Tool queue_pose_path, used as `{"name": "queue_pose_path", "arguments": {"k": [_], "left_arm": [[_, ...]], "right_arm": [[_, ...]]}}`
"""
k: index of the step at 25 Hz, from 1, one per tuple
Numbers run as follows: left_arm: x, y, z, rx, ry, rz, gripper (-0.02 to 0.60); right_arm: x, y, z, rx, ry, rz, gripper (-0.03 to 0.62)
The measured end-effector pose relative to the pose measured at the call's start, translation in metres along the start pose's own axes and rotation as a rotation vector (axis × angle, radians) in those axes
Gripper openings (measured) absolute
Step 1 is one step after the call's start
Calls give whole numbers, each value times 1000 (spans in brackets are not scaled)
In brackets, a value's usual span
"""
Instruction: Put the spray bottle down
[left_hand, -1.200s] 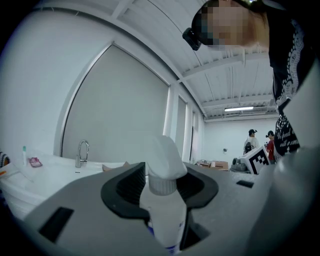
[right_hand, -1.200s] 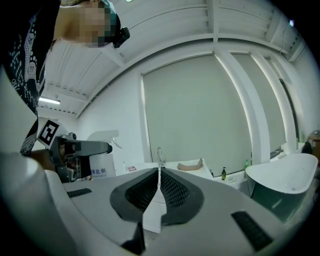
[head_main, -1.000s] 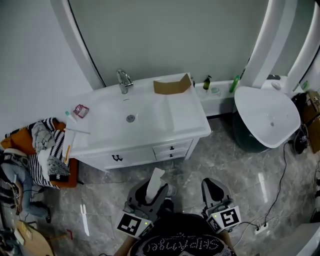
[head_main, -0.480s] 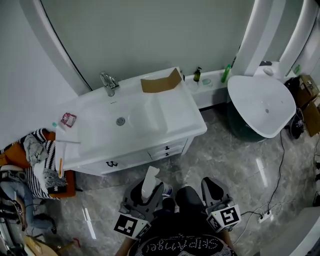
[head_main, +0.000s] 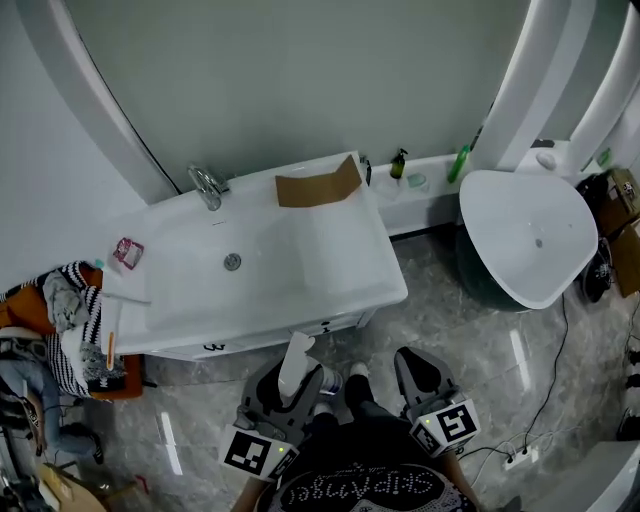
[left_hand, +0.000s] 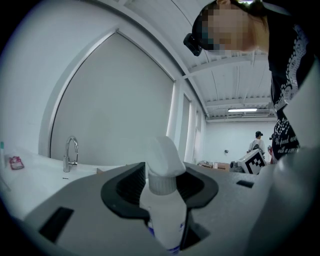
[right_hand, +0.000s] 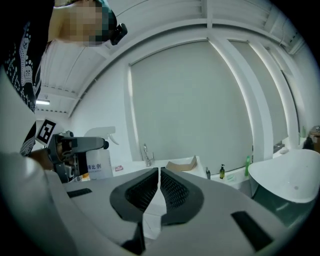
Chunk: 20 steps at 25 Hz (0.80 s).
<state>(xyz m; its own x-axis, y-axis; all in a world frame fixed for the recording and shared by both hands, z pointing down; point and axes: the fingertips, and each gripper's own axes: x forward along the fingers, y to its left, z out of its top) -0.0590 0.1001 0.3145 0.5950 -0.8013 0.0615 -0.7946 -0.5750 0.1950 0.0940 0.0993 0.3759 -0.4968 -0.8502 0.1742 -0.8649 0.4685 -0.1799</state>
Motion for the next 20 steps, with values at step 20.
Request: {"name": "queue_pose_path", "arguments": {"k": [20], "left_arm": [[94, 40, 12, -30, -27, 59, 176]], "right_arm": [[84, -74, 20, -5, 41, 54, 28]]}}
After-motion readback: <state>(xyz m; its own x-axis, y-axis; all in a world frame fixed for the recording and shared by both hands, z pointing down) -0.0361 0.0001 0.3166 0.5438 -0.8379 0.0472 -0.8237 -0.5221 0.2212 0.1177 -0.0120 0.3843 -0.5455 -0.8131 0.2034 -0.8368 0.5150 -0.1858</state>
